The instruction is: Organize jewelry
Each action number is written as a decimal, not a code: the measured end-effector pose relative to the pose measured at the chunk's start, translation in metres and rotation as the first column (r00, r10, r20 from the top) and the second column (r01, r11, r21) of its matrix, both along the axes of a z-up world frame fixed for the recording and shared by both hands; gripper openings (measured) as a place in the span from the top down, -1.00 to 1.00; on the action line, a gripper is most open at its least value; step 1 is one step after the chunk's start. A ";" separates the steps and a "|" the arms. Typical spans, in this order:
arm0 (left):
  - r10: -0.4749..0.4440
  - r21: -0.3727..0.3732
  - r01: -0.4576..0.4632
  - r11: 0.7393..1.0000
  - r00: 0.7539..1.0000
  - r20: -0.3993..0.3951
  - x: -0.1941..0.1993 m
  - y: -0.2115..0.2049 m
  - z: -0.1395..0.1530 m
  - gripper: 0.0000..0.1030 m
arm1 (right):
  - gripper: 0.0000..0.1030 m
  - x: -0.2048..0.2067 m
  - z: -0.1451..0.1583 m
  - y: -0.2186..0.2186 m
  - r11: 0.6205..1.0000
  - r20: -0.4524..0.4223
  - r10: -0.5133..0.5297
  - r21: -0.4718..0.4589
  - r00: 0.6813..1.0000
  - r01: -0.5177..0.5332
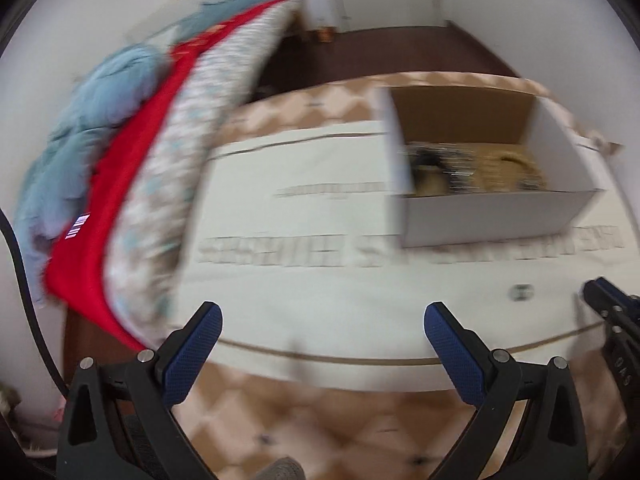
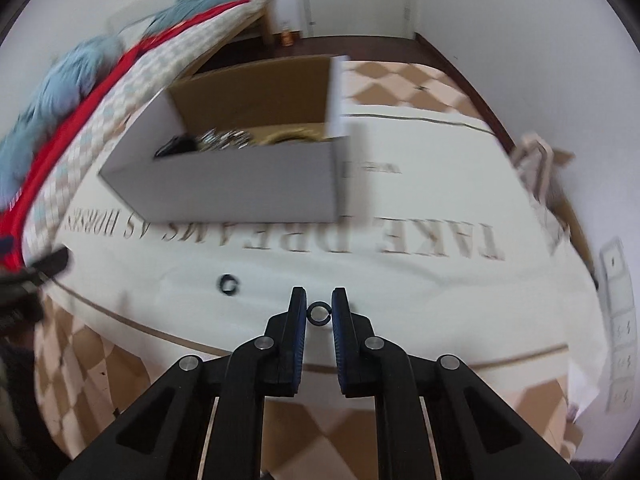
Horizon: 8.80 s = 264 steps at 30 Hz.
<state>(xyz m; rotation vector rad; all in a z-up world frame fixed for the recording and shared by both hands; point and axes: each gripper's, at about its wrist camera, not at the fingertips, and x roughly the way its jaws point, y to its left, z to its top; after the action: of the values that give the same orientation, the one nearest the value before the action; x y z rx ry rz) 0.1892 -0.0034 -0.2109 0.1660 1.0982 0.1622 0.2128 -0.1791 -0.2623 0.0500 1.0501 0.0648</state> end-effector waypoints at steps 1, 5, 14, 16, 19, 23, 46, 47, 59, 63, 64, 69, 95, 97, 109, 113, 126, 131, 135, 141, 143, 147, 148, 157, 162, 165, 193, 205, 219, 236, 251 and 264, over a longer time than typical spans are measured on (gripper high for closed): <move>-0.022 -0.020 0.022 1.000 1.000 -0.006 0.002 -0.013 -0.002 -1.00 | 0.74 0.000 0.002 -0.006 1.000 0.001 -0.012 0.000 1.000 0.012; -0.096 -0.124 0.089 0.988 0.994 -0.057 0.014 -0.056 -0.018 -0.99 | 0.74 -0.003 0.007 -0.032 0.998 -0.001 -0.057 -0.016 0.998 0.057; -0.204 -0.184 0.183 0.966 0.974 -0.100 0.017 -0.101 -0.044 0.51 | 0.74 -0.007 0.017 -0.073 0.992 0.010 -0.129 0.004 0.992 0.129; -0.215 -0.200 0.193 0.961 0.972 -0.094 0.016 -0.103 -0.042 0.82 | 0.74 -0.006 0.019 -0.074 0.991 0.014 -0.131 0.009 0.991 0.131; -0.222 -0.192 0.202 0.960 0.971 -0.085 0.014 -0.105 -0.041 0.82 | 0.74 -0.004 0.022 -0.072 0.991 0.022 -0.131 0.018 0.991 0.131; -0.231 -0.188 0.215 0.958 0.971 -0.066 0.007 -0.108 -0.036 0.82 | 0.74 -0.006 0.030 -0.068 0.992 0.038 -0.123 0.035 0.992 0.122; -0.104 -0.314 0.117 0.942 0.993 0.059 0.091 -0.009 0.088 0.82 | 0.74 0.092 0.108 -0.001 0.952 0.103 0.029 0.302 0.994 -0.059; -0.101 -0.331 0.109 0.937 0.994 0.042 0.097 -0.006 0.086 0.82 | 0.74 0.102 0.105 -0.001 0.943 0.083 0.030 0.327 0.996 -0.056; -0.029 -0.459 -0.022 0.888 0.994 -0.103 0.136 0.016 0.072 -0.01 | -0.18 0.147 0.068 -0.004 0.909 -0.140 0.036 0.416 0.989 0.026; 0.019 -0.369 -0.037 0.929 0.998 -0.052 0.128 0.022 0.080 -0.62 | -0.26 0.137 0.078 0.002 0.977 -0.123 0.002 0.212 0.992 0.024; 0.029 -0.325 -0.043 0.945 0.998 -0.047 0.125 0.023 0.081 -0.78 | -0.39 0.134 0.081 0.003 0.987 -0.122 -0.009 0.158 0.992 0.029; 0.048 -0.144 -0.051 0.988 0.999 -0.025 0.101 0.023 0.078 -1.00 | -0.98 0.116 0.086 0.003 0.998 -0.123 -0.049 -0.050 0.991 0.043; -0.013 -0.158 0.047 0.986 0.978 0.209 -0.057 -0.004 0.204 -1.00 | -1.00 -0.056 0.236 -0.012 0.988 0.130 -0.094 -0.110 0.987 0.109; -0.014 -0.161 0.050 0.986 0.975 0.220 -0.067 -0.005 0.214 -1.00 | -1.00 -0.069 0.255 -0.014 0.986 0.162 -0.091 -0.126 0.983 0.112; 0.009 -0.211 0.047 0.976 0.966 0.258 -0.114 -0.002 0.266 -1.00 | -1.00 -0.124 0.323 -0.012 0.986 0.245 -0.071 -0.131 0.967 0.105; 0.008 -0.239 0.053 0.970 0.969 0.249 -0.125 -0.003 0.274 -1.00 | -1.00 -0.140 0.332 -0.008 0.991 0.245 -0.055 -0.107 0.968 0.083; -0.006 -0.199 0.059 0.978 0.967 0.256 -0.120 -0.007 0.275 -1.00 | -1.00 -0.139 0.324 -0.018 0.986 0.215 -0.084 -0.121 0.973 0.112; -0.008 -0.172 0.056 0.984 0.965 0.264 -0.103 -0.011 0.270 -1.00 | -1.00 -0.119 0.320 -0.019 0.985 0.223 -0.089 -0.123 0.971 0.119; -0.006 -0.158 0.047 0.986 0.967 0.256 -0.083 -0.014 0.264 -1.00 | -1.00 -0.097 0.313 -0.017 0.983 0.218 -0.092 -0.136 0.972 0.124; -0.002 -0.156 0.038 0.987 0.975 0.224 -0.057 -0.016 0.251 -1.00 | -1.00 -0.064 0.301 -0.014 0.980 0.203 -0.091 -0.156 0.975 0.124; -0.001 -0.151 0.035 0.988 0.977 0.214 -0.049 -0.018 0.246 -1.00 | -1.00 -0.054 0.297 -0.012 0.979 0.196 -0.088 -0.162 0.977 0.121; 0.015 -0.148 0.015 0.989 0.980 0.196 -0.033 -0.017 0.237 -1.00 | -1.00 -0.036 0.289 -0.009 0.980 0.179 -0.078 -0.169 0.981 0.109; 0.022 -0.151 0.007 0.989 0.981 0.191 -0.029 -0.015 0.235 -1.00 | -1.00 -0.031 0.286 -0.008 0.979 0.172 -0.075 -0.173 0.982 0.105; 0.062 -0.166 -0.037 0.985 0.987 0.145 -0.012 -0.005 0.215 -1.00 | -1.00 -0.006 0.273 0.003 0.981 0.137 -0.045 -0.182 0.990 0.070; 0.062 -0.166 -0.039 0.985 0.989 0.137 -0.011 -0.004 0.211 -1.00 | -1.00 -0.003 0.269 0.007 0.982 0.127 -0.033 -0.180 0.991 0.056; 0.062 -0.169 -0.038 0.985 0.989 0.138 -0.012 -0.004 0.211 -1.00 | -1.00 -0.003 0.267 0.007 0.983 0.123 -0.033 -0.175 0.992 0.055; 0.056 -0.141 -0.033 0.989 0.984 0.166 -0.016 -0.006 0.215 -1.00 | -1.00 -0.006 0.262 0.008 0.985 0.111 -0.037 -0.161 0.993 0.055; 0.051 -0.135 -0.028 0.991 0.984 0.171 -0.017 -0.006 0.216 -1.00 | -1.00 -0.005 0.263 0.006 0.985 0.110 -0.038 -0.165 0.993 0.056; 0.040 -0.120 -0.018 0.993 0.981 0.188 -0.025 -0.007 0.220 -1.00 | -1.00 -0.012 0.268 0.008 0.987 0.122 -0.037 -0.152 0.992 0.055; 0.042 -0.113 -0.019 0.993 0.977 0.208 -0.030 -0.006 0.227 -1.00 | -1.00 -0.017 0.270 0.008 0.990 0.122 -0.039 -0.132 0.992 0.055; 0.050 -0.110 -0.027 0.994 0.975 0.218 -0.033 -0.002 0.232 -1.00 | -1.00 -0.018 0.273 0.012 0.991 0.126 -0.036 -0.120 0.991 0.051; 0.059 -0.116 -0.034 0.993 0.973 0.224 -0.035 -0.001 0.233 -1.00 | -1.00 -0.017 0.276 0.008 0.992 0.129 -0.037 -0.117 0.991 0.052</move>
<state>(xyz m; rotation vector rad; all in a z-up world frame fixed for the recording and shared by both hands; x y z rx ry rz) 0.1542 -0.0044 0.0224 0.0203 0.8808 0.1570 0.1955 -0.1707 0.0138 -0.0392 0.9233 -0.0352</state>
